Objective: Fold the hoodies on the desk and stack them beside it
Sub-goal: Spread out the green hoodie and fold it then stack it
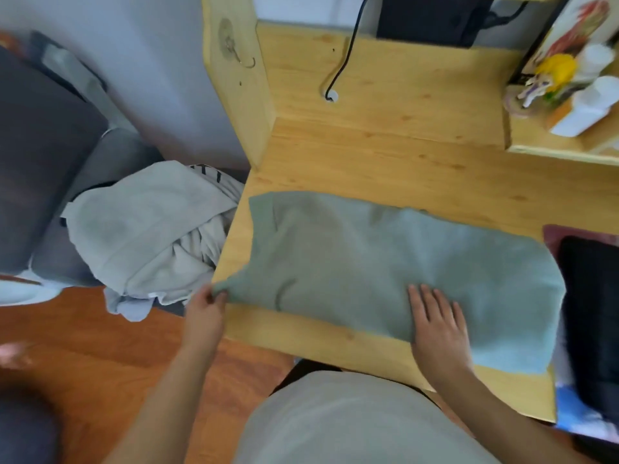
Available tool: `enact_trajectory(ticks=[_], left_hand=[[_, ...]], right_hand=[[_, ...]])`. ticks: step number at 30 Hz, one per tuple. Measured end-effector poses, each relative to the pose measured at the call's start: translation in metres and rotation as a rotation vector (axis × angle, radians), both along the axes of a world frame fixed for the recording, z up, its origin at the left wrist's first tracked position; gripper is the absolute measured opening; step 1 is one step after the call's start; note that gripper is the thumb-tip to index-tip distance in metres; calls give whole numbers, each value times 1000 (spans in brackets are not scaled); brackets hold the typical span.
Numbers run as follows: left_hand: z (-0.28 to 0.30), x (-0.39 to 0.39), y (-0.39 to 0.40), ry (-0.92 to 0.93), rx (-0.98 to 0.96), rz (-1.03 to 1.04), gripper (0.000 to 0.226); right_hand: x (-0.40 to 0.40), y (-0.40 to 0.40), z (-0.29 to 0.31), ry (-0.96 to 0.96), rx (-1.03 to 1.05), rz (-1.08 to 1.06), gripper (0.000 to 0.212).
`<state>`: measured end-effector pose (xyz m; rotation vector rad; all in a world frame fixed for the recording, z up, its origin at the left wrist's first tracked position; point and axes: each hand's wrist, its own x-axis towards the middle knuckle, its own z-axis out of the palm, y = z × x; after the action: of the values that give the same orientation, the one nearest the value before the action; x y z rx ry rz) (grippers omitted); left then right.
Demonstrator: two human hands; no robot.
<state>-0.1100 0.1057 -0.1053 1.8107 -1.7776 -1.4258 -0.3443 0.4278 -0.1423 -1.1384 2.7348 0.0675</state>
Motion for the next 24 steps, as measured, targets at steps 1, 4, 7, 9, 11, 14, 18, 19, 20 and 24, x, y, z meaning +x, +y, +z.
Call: enact_trajectory(ticks=[1, 4, 7, 9, 11, 14, 18, 19, 20, 24], left_hand=[[-1, 8, -22, -10, -2, -5, 15], [-3, 16, -51, -136, 17, -152, 17], [-5, 0, -28, -416, -224, -163, 44], [1, -27, 0, -362, -461, -234, 56], [6, -60, 30, -274, -629, -582, 53], [-5, -107, 62, -232, -734, -1022, 57], [-39, -142, 62, -488, -542, -1136, 71], [-46, -146, 62, -542, -491, -1133, 75], [-51, -148, 63, -565, -473, -1121, 77], [-55, -153, 65, -576, -468, -1084, 76]], right_hand=[[-4, 6, 0, 26, -37, -29, 73], [-9, 14, 5, 2, -61, -8, 76], [-9, 18, 10, -88, 58, 91, 108], [-6, 21, 16, -124, 44, 111, 103], [-7, 24, 25, -161, -70, 58, 79], [-33, 28, 37, -163, -164, -206, 67], [-104, 17, 41, -92, -110, -367, 66], [-123, 11, 41, -84, -101, -354, 65], [-140, 5, 38, -81, -84, -333, 64], [-196, -14, 14, -99, 82, -301, 57]])
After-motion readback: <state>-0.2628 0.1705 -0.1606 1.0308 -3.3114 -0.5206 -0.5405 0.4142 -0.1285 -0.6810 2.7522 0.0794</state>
